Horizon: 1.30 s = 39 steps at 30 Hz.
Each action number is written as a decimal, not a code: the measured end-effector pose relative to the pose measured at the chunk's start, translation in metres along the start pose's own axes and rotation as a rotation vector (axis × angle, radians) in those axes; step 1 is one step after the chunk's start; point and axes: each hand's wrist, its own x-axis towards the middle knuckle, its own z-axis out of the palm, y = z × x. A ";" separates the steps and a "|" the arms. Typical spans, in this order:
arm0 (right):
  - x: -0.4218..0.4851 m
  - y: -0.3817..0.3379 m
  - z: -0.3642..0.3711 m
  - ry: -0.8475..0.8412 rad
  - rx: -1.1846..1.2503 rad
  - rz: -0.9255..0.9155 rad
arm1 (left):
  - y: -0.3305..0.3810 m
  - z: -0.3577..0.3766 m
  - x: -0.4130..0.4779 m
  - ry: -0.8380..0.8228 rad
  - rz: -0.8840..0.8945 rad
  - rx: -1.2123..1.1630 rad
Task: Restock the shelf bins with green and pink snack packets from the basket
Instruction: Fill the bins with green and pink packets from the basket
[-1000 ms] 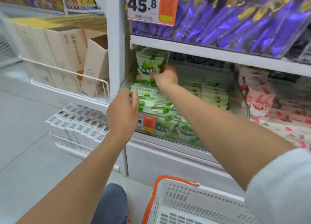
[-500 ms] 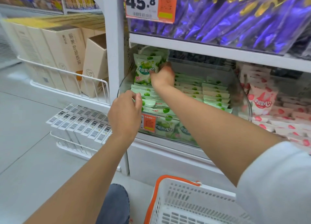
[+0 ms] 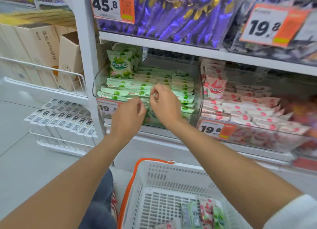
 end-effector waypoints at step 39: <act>-0.205 0.125 -0.036 -0.529 0.874 0.784 | 0.026 0.069 -0.064 -0.773 -0.202 -0.240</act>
